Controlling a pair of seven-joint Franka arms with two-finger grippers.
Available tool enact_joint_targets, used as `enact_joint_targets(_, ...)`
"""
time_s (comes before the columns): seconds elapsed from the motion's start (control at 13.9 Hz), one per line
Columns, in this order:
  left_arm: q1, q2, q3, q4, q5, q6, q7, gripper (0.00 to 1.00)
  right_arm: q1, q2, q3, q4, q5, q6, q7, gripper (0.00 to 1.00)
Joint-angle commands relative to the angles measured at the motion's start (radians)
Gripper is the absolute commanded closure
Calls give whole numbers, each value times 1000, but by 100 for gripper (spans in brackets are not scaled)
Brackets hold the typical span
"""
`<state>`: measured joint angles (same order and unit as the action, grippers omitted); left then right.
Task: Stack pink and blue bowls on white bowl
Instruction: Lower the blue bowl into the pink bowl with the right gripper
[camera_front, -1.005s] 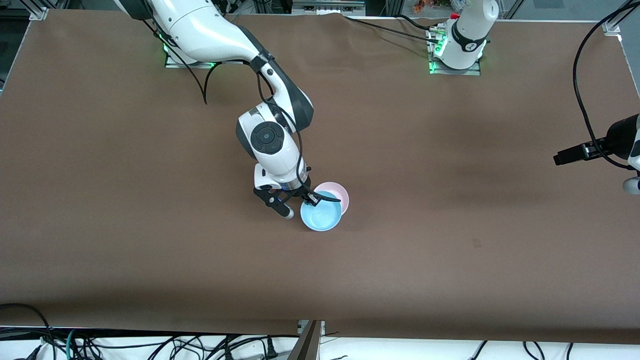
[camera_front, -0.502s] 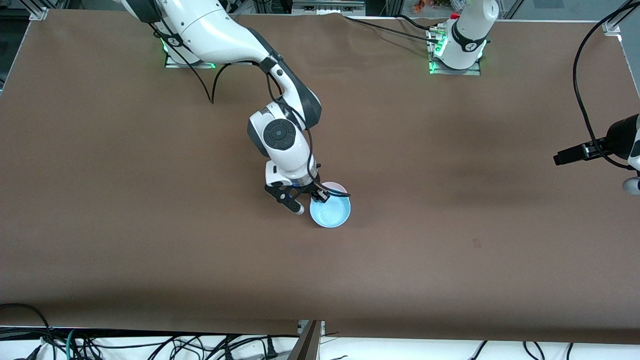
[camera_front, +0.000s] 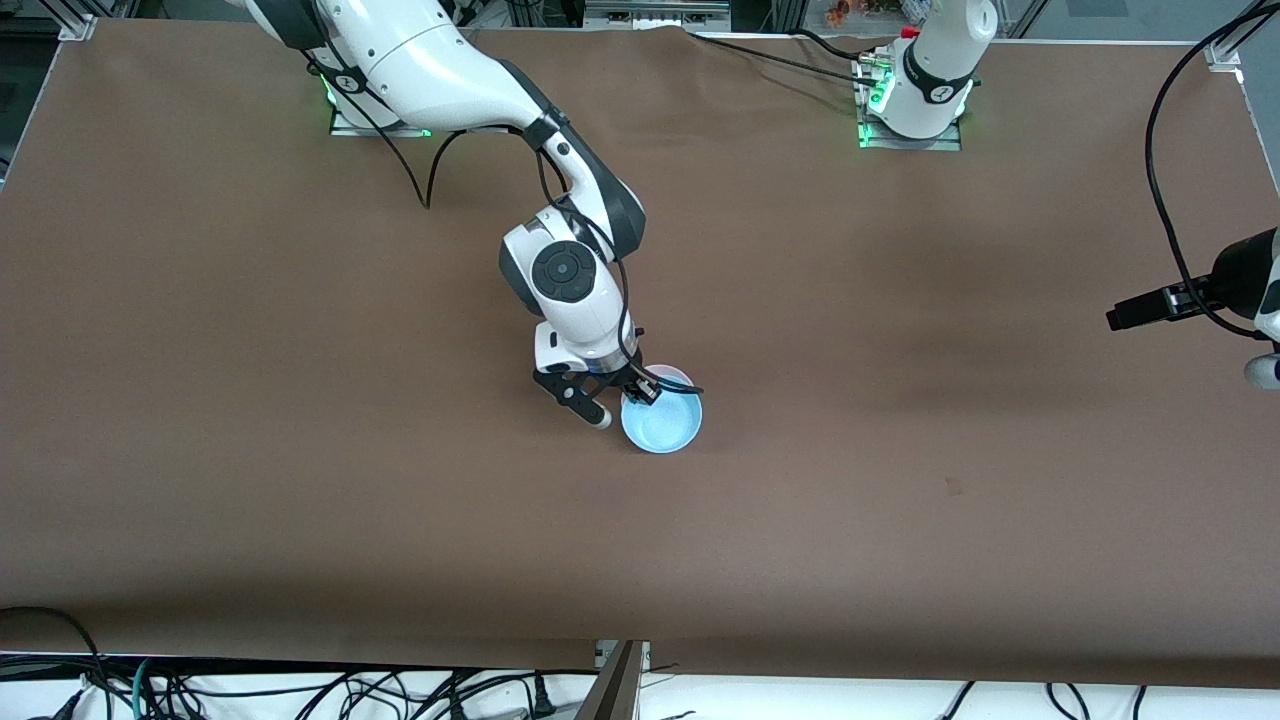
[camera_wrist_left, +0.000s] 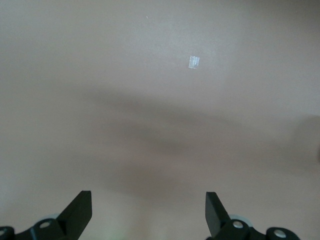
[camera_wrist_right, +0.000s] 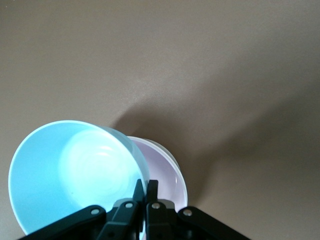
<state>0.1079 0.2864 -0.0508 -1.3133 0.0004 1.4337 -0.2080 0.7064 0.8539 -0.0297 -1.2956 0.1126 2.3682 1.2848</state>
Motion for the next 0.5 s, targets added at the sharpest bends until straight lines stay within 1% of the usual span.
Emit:
enact_joint_targets(0.0, 1, 7, 0, 20, 0, -10, 24, 0, 5, 28, -3, 30, -5, -3, 8, 100)
enact_joint_targets(0.43, 0, 7, 0, 20, 0, -12, 22, 0, 16, 27, -4, 29, -7, -15, 13, 100)
